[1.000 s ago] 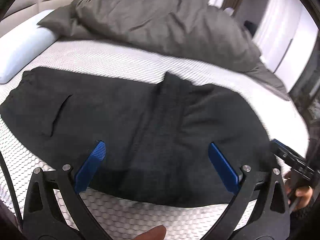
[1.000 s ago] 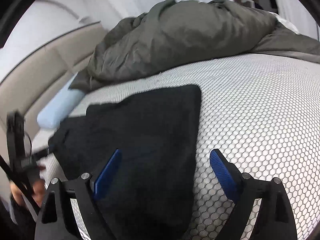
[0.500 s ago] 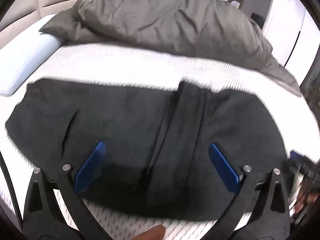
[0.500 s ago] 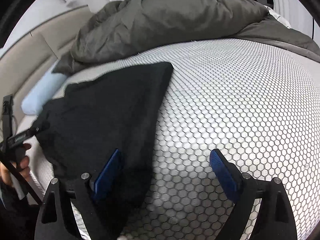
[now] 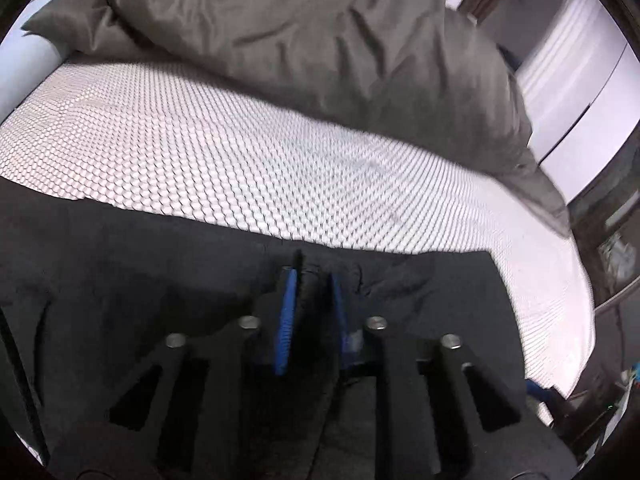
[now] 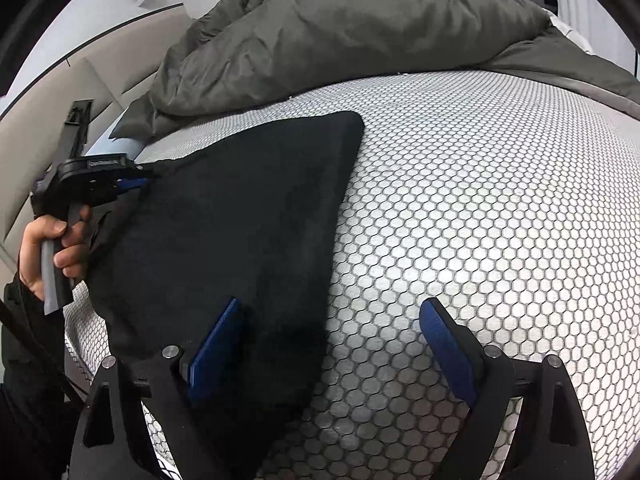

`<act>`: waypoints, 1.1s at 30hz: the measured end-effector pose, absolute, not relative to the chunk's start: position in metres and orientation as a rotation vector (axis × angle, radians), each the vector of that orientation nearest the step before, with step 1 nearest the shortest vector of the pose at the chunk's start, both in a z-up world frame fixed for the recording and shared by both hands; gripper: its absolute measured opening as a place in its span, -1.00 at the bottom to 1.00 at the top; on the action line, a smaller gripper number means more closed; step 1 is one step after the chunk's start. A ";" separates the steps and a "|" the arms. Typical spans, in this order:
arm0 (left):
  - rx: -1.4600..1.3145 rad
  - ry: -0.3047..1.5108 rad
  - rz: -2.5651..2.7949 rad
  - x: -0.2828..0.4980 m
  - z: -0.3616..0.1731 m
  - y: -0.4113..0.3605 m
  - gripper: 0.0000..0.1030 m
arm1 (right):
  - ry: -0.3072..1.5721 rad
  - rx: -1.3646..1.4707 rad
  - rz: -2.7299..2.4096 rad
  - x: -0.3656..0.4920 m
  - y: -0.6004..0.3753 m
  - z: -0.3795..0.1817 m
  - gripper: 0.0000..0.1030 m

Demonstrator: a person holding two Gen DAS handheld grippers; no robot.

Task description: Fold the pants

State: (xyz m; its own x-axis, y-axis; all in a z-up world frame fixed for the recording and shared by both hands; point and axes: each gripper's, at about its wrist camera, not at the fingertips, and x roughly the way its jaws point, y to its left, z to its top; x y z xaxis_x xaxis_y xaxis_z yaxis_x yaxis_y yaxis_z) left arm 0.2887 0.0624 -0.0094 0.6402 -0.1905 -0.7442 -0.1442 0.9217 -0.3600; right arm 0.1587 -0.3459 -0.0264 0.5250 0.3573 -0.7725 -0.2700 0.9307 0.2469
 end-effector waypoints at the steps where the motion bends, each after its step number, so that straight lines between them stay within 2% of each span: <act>1: -0.418 0.878 0.005 0.289 -0.009 0.067 -0.75 | 0.947 0.106 0.378 0.158 -0.347 -0.026 0.77; 4: -0.360 0.928 0.170 0.294 -0.025 0.077 -0.74 | 0.947 0.100 0.382 0.154 -0.349 -0.026 0.77; 6: -0.423 0.985 0.187 0.294 -0.039 0.087 -0.75 | 0.946 0.096 0.385 0.155 -0.349 -0.026 0.77; 10: -0.405 0.954 0.143 0.275 -0.027 0.085 -0.68 | 0.931 0.111 0.375 0.151 -0.349 -0.023 0.77; 11: -0.393 0.942 0.125 0.265 -0.022 0.083 -0.49 | 0.925 0.116 0.373 0.151 -0.349 -0.021 0.77; 12: -0.394 0.931 0.102 0.254 -0.018 0.081 -0.13 | 0.916 0.121 0.371 0.149 -0.351 -0.018 0.77; 13: -0.398 0.922 0.086 0.241 -0.016 0.078 0.09 | 0.911 0.125 0.373 0.149 -0.351 -0.017 0.77; 14: -0.400 0.910 0.074 0.227 -0.014 0.076 0.45 | 0.906 0.128 0.377 0.148 -0.350 -0.015 0.77; 15: -0.394 0.899 0.066 0.215 -0.013 0.072 0.55 | 0.902 0.130 0.382 0.146 -0.349 -0.013 0.77; 19: -0.388 0.880 0.066 0.171 -0.016 0.072 0.55 | 0.888 0.119 0.391 0.140 -0.343 -0.009 0.77; 23: -0.520 0.895 0.044 0.140 -0.033 0.083 0.55 | 0.881 0.112 0.395 0.138 -0.338 -0.008 0.77; 25: -0.552 0.898 0.047 0.131 -0.040 0.087 0.45 | 0.876 0.110 0.389 0.137 -0.338 -0.007 0.77; 28: -0.646 0.881 -0.020 0.126 -0.042 0.098 0.19 | 0.880 0.117 0.374 0.140 -0.339 -0.009 0.77; 29: -0.687 0.879 -0.048 0.122 -0.044 0.101 0.03 | 0.882 0.116 0.371 0.142 -0.338 -0.009 0.77; 33: -0.715 0.925 -0.097 0.126 -0.052 0.100 0.00 | 0.890 0.104 0.365 0.148 -0.334 -0.012 0.78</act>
State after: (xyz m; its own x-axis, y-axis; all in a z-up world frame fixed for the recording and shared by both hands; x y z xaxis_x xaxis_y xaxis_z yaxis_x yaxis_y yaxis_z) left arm 0.1260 0.1001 -0.0522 0.6151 -0.3710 -0.6957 -0.2178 0.7681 -0.6022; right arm 0.1476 -0.3338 -0.0118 0.5722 0.3536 -0.7400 -0.2678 0.9334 0.2389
